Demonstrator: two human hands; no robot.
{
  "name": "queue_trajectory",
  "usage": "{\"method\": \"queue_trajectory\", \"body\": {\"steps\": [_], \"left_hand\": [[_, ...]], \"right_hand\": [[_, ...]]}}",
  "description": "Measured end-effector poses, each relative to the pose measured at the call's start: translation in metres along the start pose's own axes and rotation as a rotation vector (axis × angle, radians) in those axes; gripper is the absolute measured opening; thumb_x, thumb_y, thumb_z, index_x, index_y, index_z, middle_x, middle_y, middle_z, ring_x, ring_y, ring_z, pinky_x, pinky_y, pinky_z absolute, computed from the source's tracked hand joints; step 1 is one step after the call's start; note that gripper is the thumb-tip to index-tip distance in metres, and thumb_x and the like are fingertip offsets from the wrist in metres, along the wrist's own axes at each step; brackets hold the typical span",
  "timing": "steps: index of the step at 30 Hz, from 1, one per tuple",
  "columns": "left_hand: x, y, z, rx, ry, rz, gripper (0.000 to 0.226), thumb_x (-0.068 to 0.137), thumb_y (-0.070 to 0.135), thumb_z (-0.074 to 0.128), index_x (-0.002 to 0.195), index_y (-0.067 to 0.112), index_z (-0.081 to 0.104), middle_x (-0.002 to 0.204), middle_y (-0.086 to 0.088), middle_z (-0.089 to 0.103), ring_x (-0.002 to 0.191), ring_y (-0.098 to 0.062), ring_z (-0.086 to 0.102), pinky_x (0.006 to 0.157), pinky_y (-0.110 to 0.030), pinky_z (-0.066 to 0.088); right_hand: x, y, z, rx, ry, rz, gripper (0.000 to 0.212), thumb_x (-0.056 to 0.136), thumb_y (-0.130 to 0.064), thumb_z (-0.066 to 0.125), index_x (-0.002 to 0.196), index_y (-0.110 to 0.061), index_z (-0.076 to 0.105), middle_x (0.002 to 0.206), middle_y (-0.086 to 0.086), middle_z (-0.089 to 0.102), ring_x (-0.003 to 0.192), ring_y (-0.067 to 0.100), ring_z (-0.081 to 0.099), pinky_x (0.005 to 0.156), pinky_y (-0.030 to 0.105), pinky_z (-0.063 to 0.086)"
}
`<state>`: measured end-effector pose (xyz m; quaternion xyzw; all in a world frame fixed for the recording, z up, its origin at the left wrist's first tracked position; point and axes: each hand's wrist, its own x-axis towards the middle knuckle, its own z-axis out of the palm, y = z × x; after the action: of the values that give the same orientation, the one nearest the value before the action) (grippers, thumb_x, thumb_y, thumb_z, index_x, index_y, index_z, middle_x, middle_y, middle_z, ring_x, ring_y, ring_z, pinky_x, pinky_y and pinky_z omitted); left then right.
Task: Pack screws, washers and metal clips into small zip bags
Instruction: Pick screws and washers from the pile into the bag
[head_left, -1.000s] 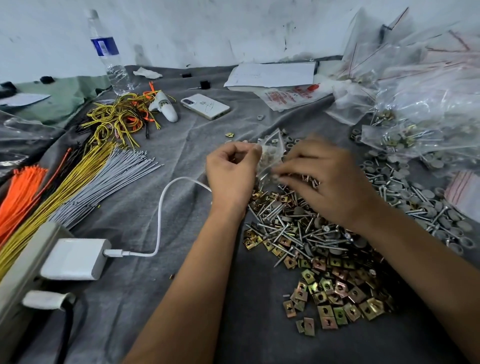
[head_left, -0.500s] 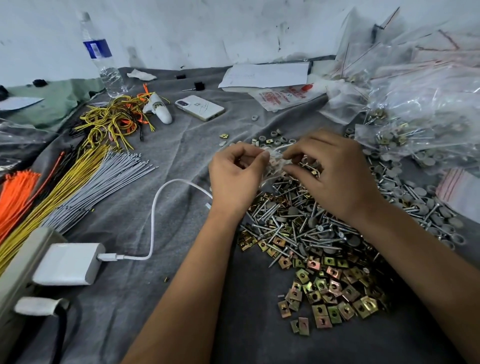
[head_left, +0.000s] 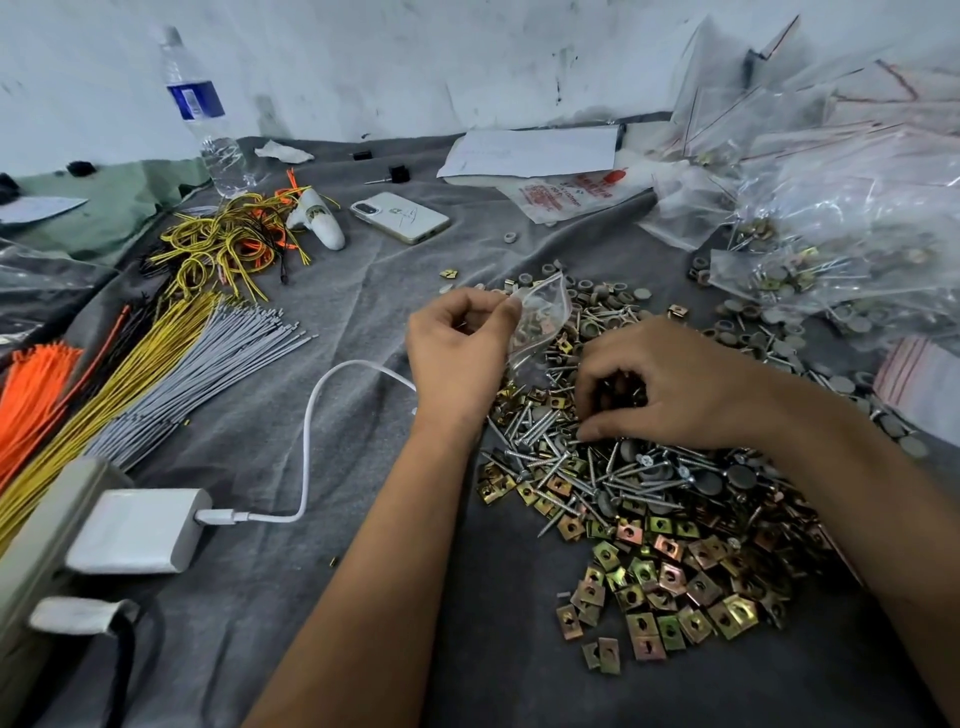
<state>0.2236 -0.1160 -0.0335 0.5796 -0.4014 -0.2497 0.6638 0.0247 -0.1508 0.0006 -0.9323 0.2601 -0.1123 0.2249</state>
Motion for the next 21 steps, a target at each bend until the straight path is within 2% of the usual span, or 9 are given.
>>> {"method": "queue_trajectory", "body": {"steps": [3,7,9,13,17,19,21], "left_hand": [[0.0002,-0.0013,-0.0003,-0.008,-0.047,-0.01,0.015,0.088,0.01,0.078,0.075,0.015,0.073,0.06,0.002,0.062,0.051,-0.011,0.051,0.053,-0.023,0.042],[-0.0025,0.0005,-0.0003,0.005,-0.225,0.007,0.013,0.089,0.004,0.078,0.078,0.009,0.073,0.06,-0.004,0.064,0.049,-0.013,0.053,0.05,-0.024,0.043],[-0.006,0.0026,0.0006,0.025,-0.319,0.026,0.01,0.089,0.002,0.077,0.08,0.002,0.072,0.059,-0.008,0.064,0.046,-0.015,0.053,0.047,-0.025,0.043],[-0.0085,0.0022,0.0026,0.062,-0.377,0.032,0.011,0.089,-0.002,0.075,0.082,-0.005,0.069,0.056,-0.01,0.063,0.044,-0.019,0.053,0.05,-0.029,0.042],[-0.0083,0.0017,0.0029,0.046,-0.357,0.014,0.011,0.089,-0.001,0.076,0.081,-0.004,0.07,0.062,-0.023,0.065,0.046,-0.021,0.053,0.052,-0.03,0.043],[-0.0075,0.0008,0.0022,0.043,-0.342,0.013,0.01,0.089,0.0,0.076,0.082,-0.003,0.07,0.06,-0.018,0.065,0.045,-0.019,0.053,0.05,-0.027,0.044],[-0.0064,-0.0005,0.0018,0.031,-0.328,0.014,0.011,0.089,0.0,0.076,0.081,-0.003,0.07,0.058,-0.012,0.065,0.043,-0.017,0.053,0.047,-0.024,0.044]], "right_hand": [[0.0007,-0.0025,0.0027,0.06,0.07,0.01,0.015,0.082,-0.035,0.083,0.083,-0.028,0.07,0.081,-0.012,0.067,0.076,0.006,0.064,0.071,0.035,0.056],[0.0037,-0.0062,0.0048,0.092,0.483,-0.079,0.016,0.082,-0.024,0.083,0.088,-0.015,0.071,0.085,-0.009,0.067,0.078,0.003,0.062,0.071,0.019,0.049],[0.0044,-0.0052,0.0055,0.017,0.615,-0.093,0.017,0.082,-0.021,0.084,0.089,-0.01,0.072,0.085,-0.005,0.066,0.079,0.004,0.062,0.072,0.014,0.047],[0.0039,-0.0015,0.0058,-0.109,0.588,-0.088,0.014,0.082,-0.018,0.085,0.088,-0.01,0.075,0.086,-0.005,0.067,0.075,0.008,0.06,0.074,0.011,0.043],[0.0038,0.0008,0.0047,-0.155,0.517,-0.1,0.012,0.082,-0.017,0.084,0.088,-0.012,0.075,0.086,-0.011,0.061,0.074,-0.003,0.054,0.074,0.007,0.038],[0.0039,0.002,0.0044,-0.174,0.504,-0.09,0.013,0.083,-0.018,0.083,0.09,-0.012,0.075,0.087,-0.012,0.059,0.076,-0.008,0.051,0.074,0.005,0.036],[0.004,0.0032,0.0047,-0.187,0.509,-0.087,0.013,0.085,-0.018,0.082,0.094,-0.01,0.076,0.09,-0.009,0.063,0.076,0.0,0.055,0.076,0.009,0.04]]}}
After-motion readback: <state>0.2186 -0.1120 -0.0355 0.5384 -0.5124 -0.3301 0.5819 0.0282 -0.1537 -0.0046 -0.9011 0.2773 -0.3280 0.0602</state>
